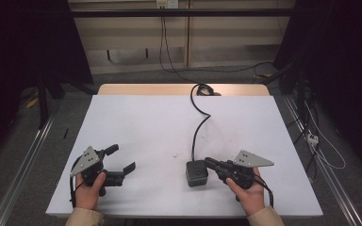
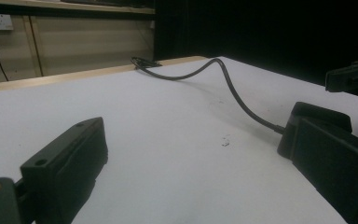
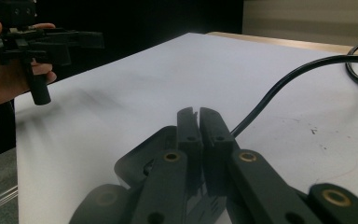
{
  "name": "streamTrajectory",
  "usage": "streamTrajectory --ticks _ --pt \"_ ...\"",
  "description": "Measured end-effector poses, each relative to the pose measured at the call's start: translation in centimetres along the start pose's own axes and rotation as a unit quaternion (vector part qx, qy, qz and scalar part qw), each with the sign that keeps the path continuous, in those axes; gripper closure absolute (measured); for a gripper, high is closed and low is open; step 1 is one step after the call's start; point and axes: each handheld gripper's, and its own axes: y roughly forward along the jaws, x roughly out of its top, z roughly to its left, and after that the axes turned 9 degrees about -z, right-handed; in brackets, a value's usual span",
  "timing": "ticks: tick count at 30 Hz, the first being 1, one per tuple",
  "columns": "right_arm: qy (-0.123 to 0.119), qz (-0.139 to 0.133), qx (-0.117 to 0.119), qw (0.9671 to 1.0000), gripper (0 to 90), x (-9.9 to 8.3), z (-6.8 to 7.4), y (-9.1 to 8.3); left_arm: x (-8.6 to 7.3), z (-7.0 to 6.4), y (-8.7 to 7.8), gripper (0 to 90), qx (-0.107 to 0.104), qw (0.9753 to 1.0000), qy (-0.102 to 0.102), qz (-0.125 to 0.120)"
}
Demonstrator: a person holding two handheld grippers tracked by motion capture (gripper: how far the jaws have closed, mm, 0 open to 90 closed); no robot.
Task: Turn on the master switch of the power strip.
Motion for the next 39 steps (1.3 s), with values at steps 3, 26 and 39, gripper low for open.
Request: streamTrajectory --ticks 3,26,39 --pt "0.000 0.002 0.003 1.0000 88.8 -0.01 0.07 0.06 0.00 0.01 0.01 3.3 0.000 1.0000 0.000 0.000" --pt "0.003 0.009 0.019 0.9998 90.0 -0.11 0.44 0.45 0.04 0.02 -0.05 3.3 0.002 1.0000 0.000 0.000" --pt "0.003 0.015 0.027 0.9995 90.0 -0.24 0.71 0.89 0.07 0.03 -0.09 3.3 0.002 1.0000 0.000 -0.001"
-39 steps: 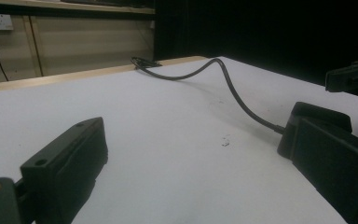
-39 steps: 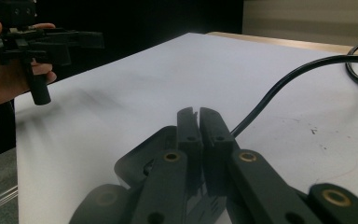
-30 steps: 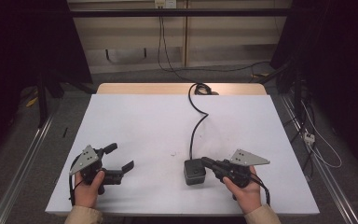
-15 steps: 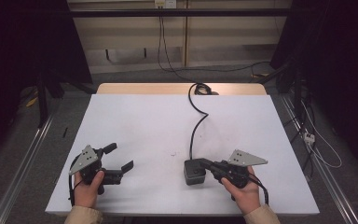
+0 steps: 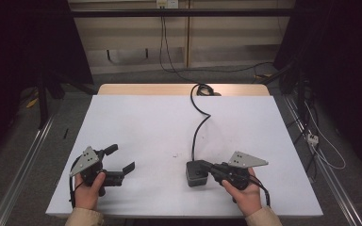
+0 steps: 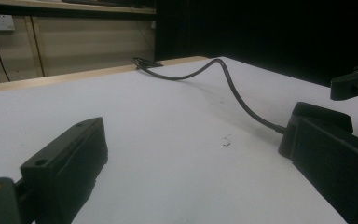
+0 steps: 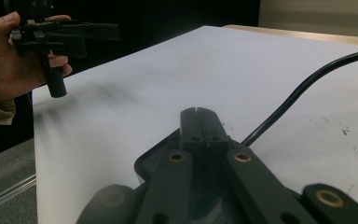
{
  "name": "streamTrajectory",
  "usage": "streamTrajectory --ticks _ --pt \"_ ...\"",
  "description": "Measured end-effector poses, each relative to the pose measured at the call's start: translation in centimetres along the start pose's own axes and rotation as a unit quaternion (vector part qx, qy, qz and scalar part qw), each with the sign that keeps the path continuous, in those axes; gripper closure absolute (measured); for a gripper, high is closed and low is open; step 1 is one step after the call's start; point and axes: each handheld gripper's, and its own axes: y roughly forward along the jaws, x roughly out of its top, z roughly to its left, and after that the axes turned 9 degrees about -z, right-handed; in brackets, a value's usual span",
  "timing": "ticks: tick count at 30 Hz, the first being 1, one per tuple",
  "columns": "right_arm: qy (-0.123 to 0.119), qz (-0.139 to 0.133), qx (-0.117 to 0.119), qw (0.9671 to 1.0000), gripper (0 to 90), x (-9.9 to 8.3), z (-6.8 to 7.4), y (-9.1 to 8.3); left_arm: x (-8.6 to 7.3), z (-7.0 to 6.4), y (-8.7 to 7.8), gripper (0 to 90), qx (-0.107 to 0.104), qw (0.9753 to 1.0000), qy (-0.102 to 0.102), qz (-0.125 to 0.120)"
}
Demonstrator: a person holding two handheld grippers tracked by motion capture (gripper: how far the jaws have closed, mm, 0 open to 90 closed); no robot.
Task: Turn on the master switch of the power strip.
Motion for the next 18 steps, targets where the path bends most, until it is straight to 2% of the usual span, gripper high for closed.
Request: streamTrajectory --ticks 18 --pt "-0.002 0.006 0.008 0.9999 90.0 -0.10 0.26 0.38 0.01 0.01 -0.03 3.3 0.000 1.0000 0.000 0.000"
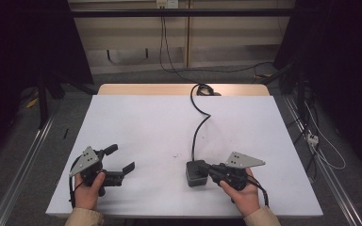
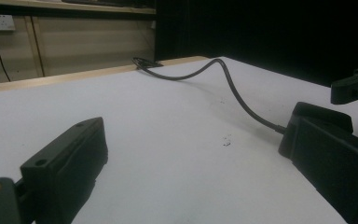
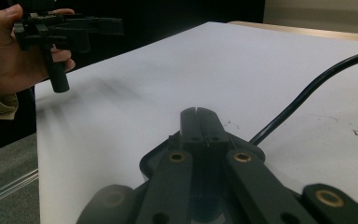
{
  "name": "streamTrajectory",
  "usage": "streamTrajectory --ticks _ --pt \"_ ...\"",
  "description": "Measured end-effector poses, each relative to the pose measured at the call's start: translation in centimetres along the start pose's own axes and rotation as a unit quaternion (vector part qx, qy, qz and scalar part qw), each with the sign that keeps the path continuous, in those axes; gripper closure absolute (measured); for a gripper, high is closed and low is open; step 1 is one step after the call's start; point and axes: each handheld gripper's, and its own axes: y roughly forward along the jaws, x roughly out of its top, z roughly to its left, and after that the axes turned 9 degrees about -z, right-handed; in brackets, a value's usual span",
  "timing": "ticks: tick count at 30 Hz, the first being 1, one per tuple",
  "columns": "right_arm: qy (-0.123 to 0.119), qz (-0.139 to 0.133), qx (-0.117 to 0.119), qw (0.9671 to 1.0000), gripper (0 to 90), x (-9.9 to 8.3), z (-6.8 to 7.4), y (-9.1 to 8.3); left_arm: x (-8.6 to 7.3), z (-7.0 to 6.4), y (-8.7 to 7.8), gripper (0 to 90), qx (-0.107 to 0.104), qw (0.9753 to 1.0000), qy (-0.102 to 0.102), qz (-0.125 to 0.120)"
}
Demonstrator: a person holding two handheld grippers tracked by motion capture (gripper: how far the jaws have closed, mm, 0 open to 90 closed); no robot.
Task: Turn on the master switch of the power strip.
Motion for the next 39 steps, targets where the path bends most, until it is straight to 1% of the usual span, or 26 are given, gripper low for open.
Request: streamTrajectory --ticks 11,39 --pt "-0.004 0.011 0.003 0.9999 90.0 -0.12 0.13 0.19 -0.02 0.02 0.01 3.3 0.000 1.0000 0.000 0.000" --pt "-0.007 0.021 0.004 0.9997 90.0 -0.49 0.21 0.32 -0.07 0.09 0.01 3.3 0.000 1.0000 0.000 0.003"
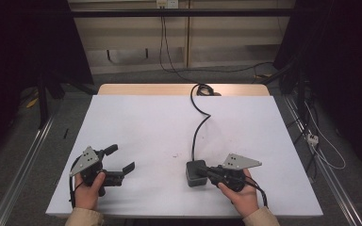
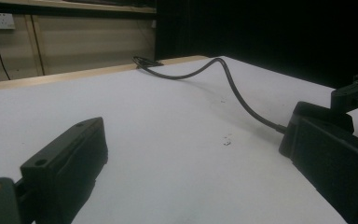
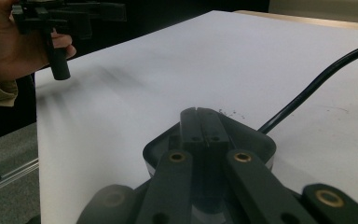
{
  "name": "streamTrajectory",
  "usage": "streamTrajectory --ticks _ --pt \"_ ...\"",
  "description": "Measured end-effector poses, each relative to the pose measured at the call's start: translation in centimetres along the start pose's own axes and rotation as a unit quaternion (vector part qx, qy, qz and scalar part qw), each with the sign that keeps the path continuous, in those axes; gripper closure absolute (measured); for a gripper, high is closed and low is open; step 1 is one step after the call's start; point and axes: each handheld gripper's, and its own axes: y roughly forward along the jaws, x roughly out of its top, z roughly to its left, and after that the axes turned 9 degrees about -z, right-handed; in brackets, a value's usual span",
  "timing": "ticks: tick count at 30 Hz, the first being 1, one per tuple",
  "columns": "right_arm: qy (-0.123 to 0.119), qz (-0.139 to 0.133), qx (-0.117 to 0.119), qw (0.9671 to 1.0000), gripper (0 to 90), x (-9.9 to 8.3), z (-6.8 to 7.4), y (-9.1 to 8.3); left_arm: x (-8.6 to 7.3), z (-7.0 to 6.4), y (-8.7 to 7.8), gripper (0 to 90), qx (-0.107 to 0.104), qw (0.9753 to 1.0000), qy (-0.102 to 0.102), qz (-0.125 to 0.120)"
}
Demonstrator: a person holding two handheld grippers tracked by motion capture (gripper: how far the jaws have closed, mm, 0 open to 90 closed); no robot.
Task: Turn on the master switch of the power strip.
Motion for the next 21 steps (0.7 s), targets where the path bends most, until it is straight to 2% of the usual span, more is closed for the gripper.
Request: streamTrajectory --ticks 21 --pt "-0.007 -0.003 0.001 1.0000 90.0 -0.29 0.12 0.01 0.06 -0.01 -0.01 3.3 0.001 1.0000 -0.002 -0.003"
